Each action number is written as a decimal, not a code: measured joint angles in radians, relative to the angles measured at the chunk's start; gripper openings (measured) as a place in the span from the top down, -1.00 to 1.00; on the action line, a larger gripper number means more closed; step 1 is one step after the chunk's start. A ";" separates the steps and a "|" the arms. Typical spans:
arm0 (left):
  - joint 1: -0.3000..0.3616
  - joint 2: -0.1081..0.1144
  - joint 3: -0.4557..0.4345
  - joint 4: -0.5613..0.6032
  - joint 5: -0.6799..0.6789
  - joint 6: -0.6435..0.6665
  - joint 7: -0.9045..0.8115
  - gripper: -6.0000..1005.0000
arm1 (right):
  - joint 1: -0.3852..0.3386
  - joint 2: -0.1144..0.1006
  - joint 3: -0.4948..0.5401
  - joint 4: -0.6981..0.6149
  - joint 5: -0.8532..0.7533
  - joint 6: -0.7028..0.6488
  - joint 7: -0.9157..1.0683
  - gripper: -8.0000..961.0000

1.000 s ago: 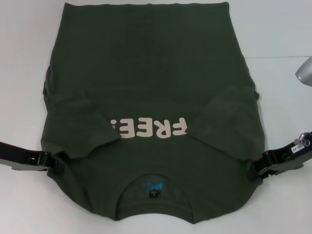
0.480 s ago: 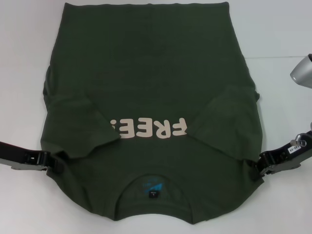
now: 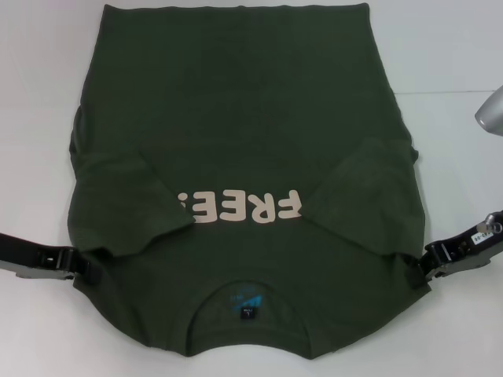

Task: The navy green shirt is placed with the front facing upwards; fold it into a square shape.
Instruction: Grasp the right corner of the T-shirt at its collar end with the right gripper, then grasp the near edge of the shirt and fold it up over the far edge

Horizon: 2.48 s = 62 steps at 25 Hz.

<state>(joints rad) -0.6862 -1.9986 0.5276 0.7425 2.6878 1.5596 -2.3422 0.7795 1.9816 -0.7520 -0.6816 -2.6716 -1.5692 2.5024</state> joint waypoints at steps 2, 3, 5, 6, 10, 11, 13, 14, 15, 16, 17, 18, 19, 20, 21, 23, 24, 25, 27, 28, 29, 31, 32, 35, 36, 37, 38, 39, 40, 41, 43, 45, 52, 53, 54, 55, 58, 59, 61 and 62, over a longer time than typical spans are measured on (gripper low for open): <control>0.001 0.001 0.000 0.001 0.000 0.015 0.001 0.89 | -0.002 -0.001 0.001 -0.015 0.001 -0.025 -0.009 0.90; 0.001 0.002 -0.002 0.003 0.000 0.025 0.001 0.89 | -0.002 -0.001 0.001 -0.022 0.001 -0.040 -0.012 0.90; 0.003 0.005 -0.012 0.011 0.000 0.058 0.006 0.89 | -0.003 -0.001 0.001 -0.033 0.001 -0.072 -0.020 0.90; 0.004 0.007 -0.018 0.015 0.000 0.073 0.008 0.89 | -0.004 -0.001 -0.001 -0.040 0.001 -0.094 -0.026 0.90; 0.014 0.021 -0.039 0.041 0.001 0.157 0.014 0.89 | -0.009 -0.006 -0.005 -0.058 -0.003 -0.177 -0.050 0.90; 0.016 0.024 -0.040 0.045 0.003 0.174 0.014 0.89 | -0.010 -0.009 -0.005 -0.059 -0.005 -0.193 -0.056 0.90; 0.022 0.028 -0.040 0.049 0.007 0.215 0.014 0.89 | -0.012 -0.012 -0.006 -0.059 -0.014 -0.232 -0.071 0.90; 0.024 0.028 -0.039 0.051 0.008 0.229 0.014 0.89 | -0.013 -0.013 -0.007 -0.059 -0.018 -0.256 -0.082 0.90; 0.030 0.028 -0.039 0.056 0.008 0.256 0.014 0.89 | -0.015 -0.014 -0.007 -0.059 -0.021 -0.272 -0.091 0.90; 0.034 0.029 -0.039 0.061 0.008 0.275 0.014 0.89 | -0.016 -0.015 -0.007 -0.059 -0.025 -0.290 -0.101 0.90; 0.039 0.028 -0.039 0.067 0.008 0.300 0.015 0.89 | -0.017 -0.015 -0.007 -0.059 -0.029 -0.310 -0.114 0.90; 0.044 0.028 -0.039 0.073 0.008 0.322 0.018 0.89 | -0.017 -0.016 -0.007 -0.059 -0.032 -0.325 -0.123 0.90; 0.048 0.027 -0.040 0.076 0.008 0.346 0.023 0.89 | -0.018 -0.016 -0.007 -0.059 -0.037 -0.342 -0.134 0.90; 0.051 0.026 -0.041 0.078 0.008 0.370 0.029 0.89 | -0.019 -0.016 -0.008 -0.059 -0.043 -0.357 -0.144 0.90; 0.054 0.026 -0.044 0.078 0.007 0.392 0.035 0.89 | -0.019 -0.016 -0.009 -0.058 -0.049 -0.368 -0.153 0.90; 0.059 0.026 -0.050 0.078 0.007 0.437 0.048 0.89 | -0.020 -0.016 -0.012 -0.055 -0.068 -0.388 -0.171 0.90; 0.063 0.026 -0.051 0.078 0.008 0.452 0.050 0.89 | -0.020 -0.015 -0.016 -0.054 -0.079 -0.394 -0.177 0.90; 0.065 0.026 -0.052 0.079 0.008 0.465 0.052 0.89 | -0.020 -0.015 -0.021 -0.053 -0.083 -0.398 -0.180 0.90; 0.069 0.024 -0.050 0.079 0.008 0.477 0.052 0.89 | -0.020 -0.014 -0.038 -0.050 -0.089 -0.406 -0.185 0.90; 0.071 0.023 -0.047 0.079 0.008 0.481 0.053 0.89 | -0.021 -0.013 -0.044 -0.050 -0.089 -0.408 -0.188 0.90; 0.073 0.022 -0.046 0.078 0.009 0.483 0.053 0.89 | -0.021 -0.013 -0.050 -0.049 -0.089 -0.411 -0.190 0.90; 0.075 0.021 -0.044 0.077 0.009 0.485 0.054 0.89 | -0.022 -0.011 -0.052 -0.049 -0.089 -0.412 -0.190 0.90; 0.077 0.020 -0.045 0.076 0.009 0.485 0.055 0.89 | -0.022 -0.011 -0.052 -0.050 -0.089 -0.412 -0.190 0.90; 0.079 0.019 -0.048 0.073 0.008 0.486 0.062 0.89 | -0.022 -0.009 -0.051 -0.049 -0.090 -0.410 -0.190 0.90; 0.080 0.019 -0.050 0.072 0.006 0.486 0.064 0.89 | -0.022 -0.008 -0.050 -0.049 -0.089 -0.408 -0.191 0.90; 0.081 0.018 -0.052 0.072 0.002 0.482 0.065 0.89 | -0.022 -0.007 -0.047 -0.050 -0.088 -0.407 -0.191 0.90; 0.081 0.018 -0.055 0.071 0.001 0.480 0.066 0.89 | -0.023 -0.007 -0.042 -0.052 -0.085 -0.405 -0.191 0.90; 0.081 0.018 -0.066 0.071 -0.002 0.476 0.070 0.89 | -0.024 -0.006 -0.036 -0.054 -0.084 -0.404 -0.192 0.91; 0.080 0.018 -0.080 0.069 -0.007 0.473 0.076 0.89 | -0.024 -0.006 -0.026 -0.056 -0.083 -0.401 -0.192 0.91; 0.078 0.019 -0.097 0.067 -0.015 0.470 0.083 0.89 | -0.024 -0.008 -0.009 -0.056 -0.082 -0.397 -0.192 0.91; 0.075 0.023 -0.126 0.062 -0.037 0.465 0.091 0.89 | -0.025 -0.014 0.028 -0.057 -0.081 -0.390 -0.196 0.91; 0.073 0.030 -0.158 0.058 -0.068 0.450 0.096 0.89 | -0.025 -0.025 0.085 -0.058 -0.081 -0.383 -0.202 0.90; 0.071 0.037 -0.222 0.057 -0.179 0.368 0.101 0.89 | -0.034 -0.070 0.262 -0.053 -0.036 -0.329 -0.204 0.88; 0.072 0.037 -0.230 0.056 -0.202 0.352 0.101 0.89 | -0.038 -0.075 0.274 -0.053 -0.015 -0.315 -0.199 0.88; 0.074 0.037 -0.238 0.054 -0.226 0.336 0.101 0.89 | -0.041 -0.078 0.284 -0.053 0.001 -0.302 -0.194 0.87; 0.076 0.037 -0.244 0.050 -0.249 0.314 0.101 0.89 | -0.044 -0.081 0.294 -0.053 0.017 -0.289 -0.190 0.87; 0.081 0.036 -0.253 0.028 -0.305 0.242 0.102 0.89 | -0.048 -0.090 0.319 -0.040 0.067 -0.222 -0.182 0.86; 0.081 0.034 -0.254 0.018 -0.324 0.213 0.102 0.89 | -0.050 -0.090 0.323 -0.034 0.084 -0.195 -0.179 0.86; 0.084 0.026 -0.255 -0.001 -0.354 0.152 0.109 0.89 | -0.055 -0.085 0.326 -0.027 0.117 -0.144 -0.172 0.85; 0.084 0.021 -0.255 -0.009 -0.365 0.128 0.113 0.89 | -0.059 -0.081 0.328 -0.024 0.136 -0.110 -0.170 0.85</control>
<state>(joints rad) -0.6018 -1.9772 0.2724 0.7333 2.3225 1.6877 -2.2293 0.7206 1.9004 -0.4243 -0.7056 -2.5353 -1.6791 2.3325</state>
